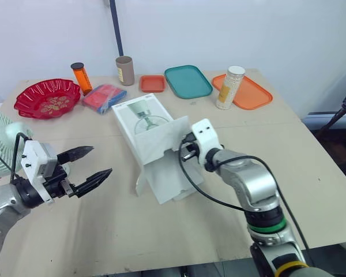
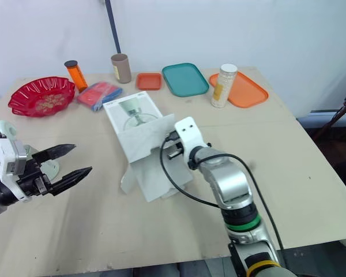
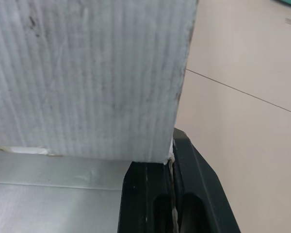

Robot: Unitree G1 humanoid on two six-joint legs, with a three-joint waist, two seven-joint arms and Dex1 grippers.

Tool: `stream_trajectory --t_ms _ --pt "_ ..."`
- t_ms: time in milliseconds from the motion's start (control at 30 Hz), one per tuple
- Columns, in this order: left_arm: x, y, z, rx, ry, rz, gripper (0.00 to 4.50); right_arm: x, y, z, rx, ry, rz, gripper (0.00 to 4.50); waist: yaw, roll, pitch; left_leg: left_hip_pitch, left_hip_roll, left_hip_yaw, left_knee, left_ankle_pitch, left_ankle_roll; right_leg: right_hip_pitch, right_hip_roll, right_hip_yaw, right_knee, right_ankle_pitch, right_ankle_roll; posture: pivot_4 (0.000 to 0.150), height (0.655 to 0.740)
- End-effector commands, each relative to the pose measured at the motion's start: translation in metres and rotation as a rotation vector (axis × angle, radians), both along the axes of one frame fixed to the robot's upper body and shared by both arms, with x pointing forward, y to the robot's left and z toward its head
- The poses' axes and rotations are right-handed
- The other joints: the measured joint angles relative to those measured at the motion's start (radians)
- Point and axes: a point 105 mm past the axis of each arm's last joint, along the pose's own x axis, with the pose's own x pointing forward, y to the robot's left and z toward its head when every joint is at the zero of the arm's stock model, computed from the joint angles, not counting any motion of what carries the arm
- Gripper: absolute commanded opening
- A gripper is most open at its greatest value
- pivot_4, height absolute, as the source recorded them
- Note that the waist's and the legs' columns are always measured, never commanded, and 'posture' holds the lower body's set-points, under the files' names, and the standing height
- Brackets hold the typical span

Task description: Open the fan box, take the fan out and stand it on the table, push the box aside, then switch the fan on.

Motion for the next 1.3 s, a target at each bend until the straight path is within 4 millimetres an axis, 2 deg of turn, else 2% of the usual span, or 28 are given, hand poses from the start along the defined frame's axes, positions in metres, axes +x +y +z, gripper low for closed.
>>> stream_trajectory --t_ms 33,300,633,800,1067,1300 --pt "0.006 -0.005 0.009 -0.020 -0.041 -0.015 4.50 -0.010 -0.011 0.022 0.028 -0.066 0.004 0.03 -0.002 0.000 0.000 0.000 0.000 0.000 0.000 0.000 0.000 0.000 0.000 0.000 0.000 0.000 0.000 0.150 0.7400" --pt "0.018 -0.021 0.007 -0.049 -0.030 -0.093 4.50 -0.038 -0.045 0.025 0.012 -0.026 -0.007 0.03 -0.004 0.001 0.001 0.000 0.000 0.001 0.000 0.000 0.000 0.000 0.001 0.001 0.000 0.000 0.000 0.150 0.7400" --pt "0.011 -0.050 -0.009 -0.025 0.025 -0.298 4.50 -0.042 -0.084 0.025 0.021 0.005 -0.165 0.03 -0.002 0.001 0.001 0.000 0.000 0.001 0.001 0.000 0.000 0.000 0.001 0.001 0.000 0.000 0.000 0.150 0.7400" --pt "0.015 -0.056 -0.013 -0.010 0.022 -0.347 4.50 -0.048 -0.100 0.022 0.026 0.017 -0.237 0.03 -0.002 0.001 0.001 0.000 0.000 0.001 0.001 0.000 0.001 0.000 0.001 0.001 0.000 0.000 0.000 0.150 0.7400" --pt "0.019 -0.073 -0.013 -0.035 0.025 -0.430 4.50 -0.083 -0.147 0.015 0.034 0.034 -0.428 0.03 0.002 0.001 0.001 -0.001 -0.001 0.001 0.001 0.000 0.001 0.001 0.000 0.002 0.000 0.000 0.002 0.150 0.7400" --pt "0.014 -0.077 -0.021 -0.017 0.043 -0.475 4.50 -0.091 -0.177 0.013 0.019 0.040 -0.508 0.03 -0.001 0.002 0.000 0.002 -0.001 0.001 0.001 0.000 0.002 0.002 0.002 0.004 0.001 0.000 0.002 0.150 0.7400"
